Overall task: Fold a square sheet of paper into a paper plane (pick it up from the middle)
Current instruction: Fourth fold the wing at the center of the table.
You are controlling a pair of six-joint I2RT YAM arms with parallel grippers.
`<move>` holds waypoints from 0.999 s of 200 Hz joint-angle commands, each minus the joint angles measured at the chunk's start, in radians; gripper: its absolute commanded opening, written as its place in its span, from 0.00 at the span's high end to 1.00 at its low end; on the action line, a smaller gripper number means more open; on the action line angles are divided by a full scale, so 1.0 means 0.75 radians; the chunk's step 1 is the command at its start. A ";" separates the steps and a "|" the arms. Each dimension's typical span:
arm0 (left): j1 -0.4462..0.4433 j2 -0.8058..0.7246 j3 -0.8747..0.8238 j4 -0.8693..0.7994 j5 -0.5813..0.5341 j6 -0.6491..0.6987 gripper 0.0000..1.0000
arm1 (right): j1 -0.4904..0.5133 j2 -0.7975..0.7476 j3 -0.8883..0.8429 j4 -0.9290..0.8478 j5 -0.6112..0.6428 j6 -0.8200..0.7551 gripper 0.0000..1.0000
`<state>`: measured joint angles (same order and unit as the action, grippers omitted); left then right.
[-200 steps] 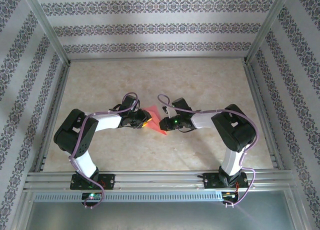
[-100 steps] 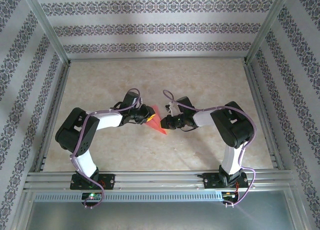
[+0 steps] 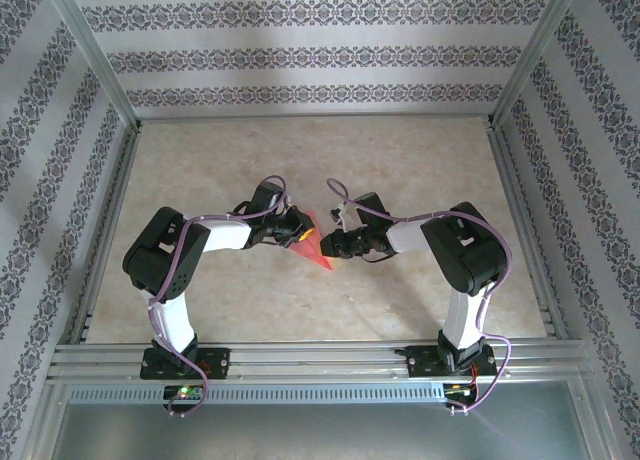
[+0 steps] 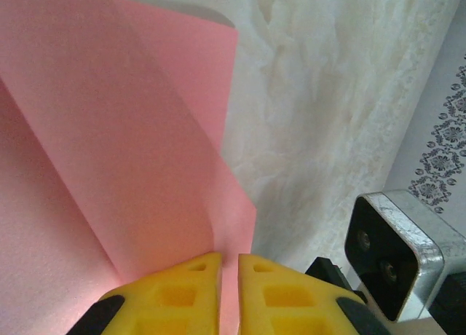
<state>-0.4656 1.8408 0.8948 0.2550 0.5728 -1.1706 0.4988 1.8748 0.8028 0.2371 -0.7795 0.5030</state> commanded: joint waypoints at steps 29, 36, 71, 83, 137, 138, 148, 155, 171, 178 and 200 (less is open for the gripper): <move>-0.021 0.016 0.031 0.032 0.022 0.021 0.86 | -0.021 0.084 -0.006 -0.034 0.091 -0.004 0.82; -0.020 0.015 0.030 0.030 0.020 0.023 0.86 | -0.023 0.087 -0.005 -0.037 0.090 -0.005 0.83; -0.021 0.009 0.031 0.018 0.004 0.030 0.86 | -0.029 0.111 0.001 -0.044 0.077 0.001 0.87; -0.020 -0.005 0.032 0.013 -0.009 0.037 0.86 | -0.029 0.120 0.008 -0.059 0.075 0.004 0.88; -0.018 -0.096 -0.025 0.012 -0.049 0.063 0.85 | -0.039 0.146 0.030 -0.110 0.070 0.010 0.89; -0.018 -0.096 -0.026 0.013 -0.048 0.063 0.85 | -0.039 0.146 0.030 -0.110 0.070 0.009 0.89; -0.018 -0.089 -0.035 0.029 -0.039 0.056 0.85 | -0.040 0.150 0.030 -0.112 0.071 0.011 0.88; -0.017 -0.081 -0.039 0.038 -0.033 0.052 0.85 | -0.041 0.151 0.031 -0.114 0.073 0.014 0.89; -0.019 -0.057 -0.039 0.053 -0.024 0.044 0.86 | -0.041 0.154 0.036 -0.120 0.076 0.017 0.88; -0.021 -0.045 -0.039 0.067 -0.015 0.036 0.86 | -0.041 0.156 0.038 -0.122 0.078 0.020 0.88; -0.021 -0.014 -0.039 0.098 -0.003 0.023 0.86 | -0.041 0.157 0.040 -0.129 0.080 0.025 0.88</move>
<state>-0.4656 1.8023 0.8753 0.2707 0.5514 -1.1553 0.4671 1.9205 0.8410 0.1963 -0.8520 0.5297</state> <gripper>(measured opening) 0.140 0.117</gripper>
